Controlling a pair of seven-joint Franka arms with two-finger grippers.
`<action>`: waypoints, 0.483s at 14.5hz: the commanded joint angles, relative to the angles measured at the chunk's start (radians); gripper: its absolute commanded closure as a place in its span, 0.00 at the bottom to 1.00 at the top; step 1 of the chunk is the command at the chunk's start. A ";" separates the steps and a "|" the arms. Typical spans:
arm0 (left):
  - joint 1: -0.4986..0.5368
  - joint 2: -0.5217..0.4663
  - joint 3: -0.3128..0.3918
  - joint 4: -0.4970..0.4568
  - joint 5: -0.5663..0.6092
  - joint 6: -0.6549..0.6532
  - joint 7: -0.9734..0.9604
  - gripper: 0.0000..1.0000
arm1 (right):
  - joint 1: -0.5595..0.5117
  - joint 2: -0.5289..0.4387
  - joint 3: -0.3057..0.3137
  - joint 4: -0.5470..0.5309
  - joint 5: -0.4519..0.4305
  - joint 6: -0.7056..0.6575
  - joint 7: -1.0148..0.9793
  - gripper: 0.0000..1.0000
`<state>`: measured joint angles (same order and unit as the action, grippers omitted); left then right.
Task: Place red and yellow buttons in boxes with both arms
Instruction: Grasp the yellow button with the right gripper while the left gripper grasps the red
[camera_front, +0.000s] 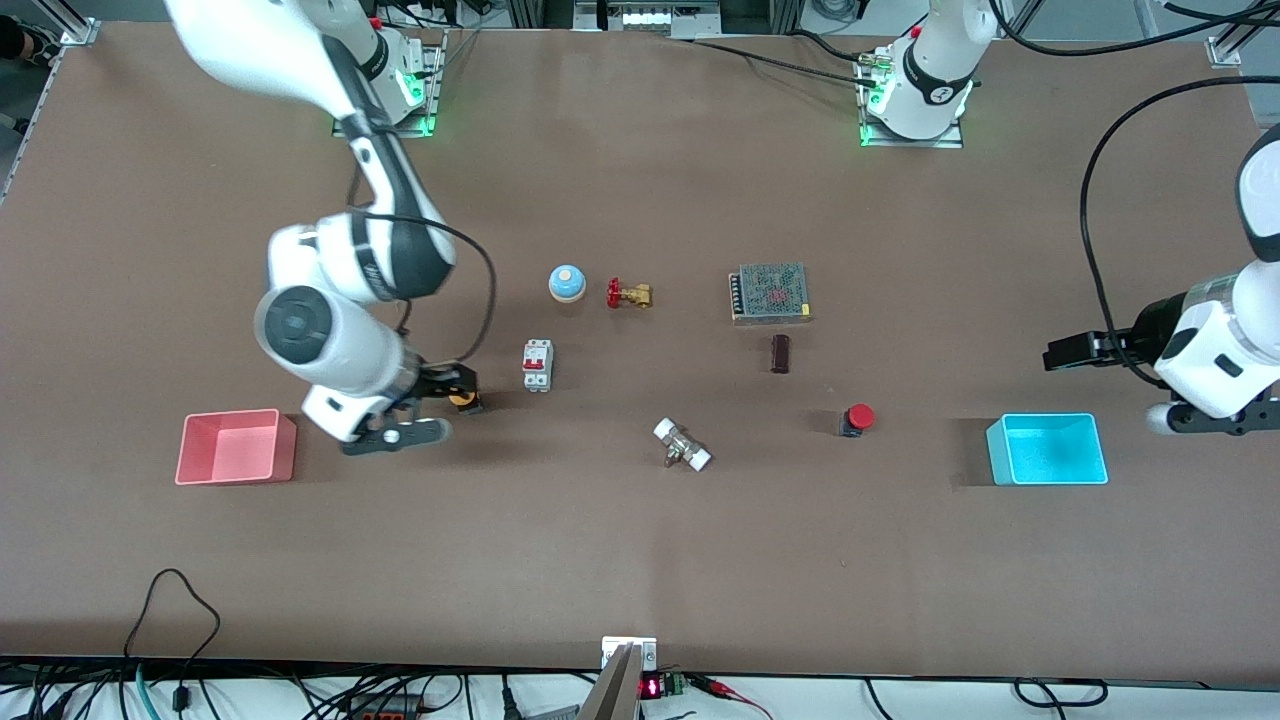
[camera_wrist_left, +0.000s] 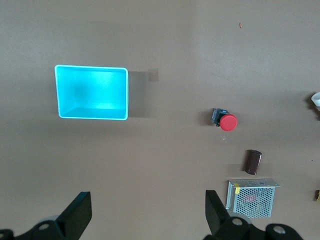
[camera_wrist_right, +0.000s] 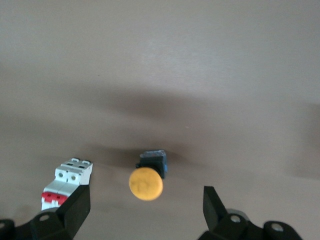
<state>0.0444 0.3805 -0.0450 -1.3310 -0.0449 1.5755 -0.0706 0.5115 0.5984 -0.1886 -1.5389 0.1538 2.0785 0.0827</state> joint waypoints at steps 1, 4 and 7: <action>-0.015 0.076 -0.002 0.039 -0.015 0.027 -0.005 0.00 | 0.007 0.058 -0.009 0.039 0.006 0.031 0.006 0.00; -0.086 0.153 0.007 0.032 0.010 0.112 -0.038 0.00 | 0.021 0.095 -0.009 0.034 0.003 0.069 0.006 0.00; -0.123 0.228 0.001 0.033 0.031 0.116 -0.074 0.00 | 0.025 0.110 -0.011 0.013 -0.006 0.068 -0.011 0.00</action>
<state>-0.0549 0.5541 -0.0498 -1.3318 -0.0337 1.6954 -0.1183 0.5235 0.6957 -0.1889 -1.5258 0.1526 2.1442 0.0813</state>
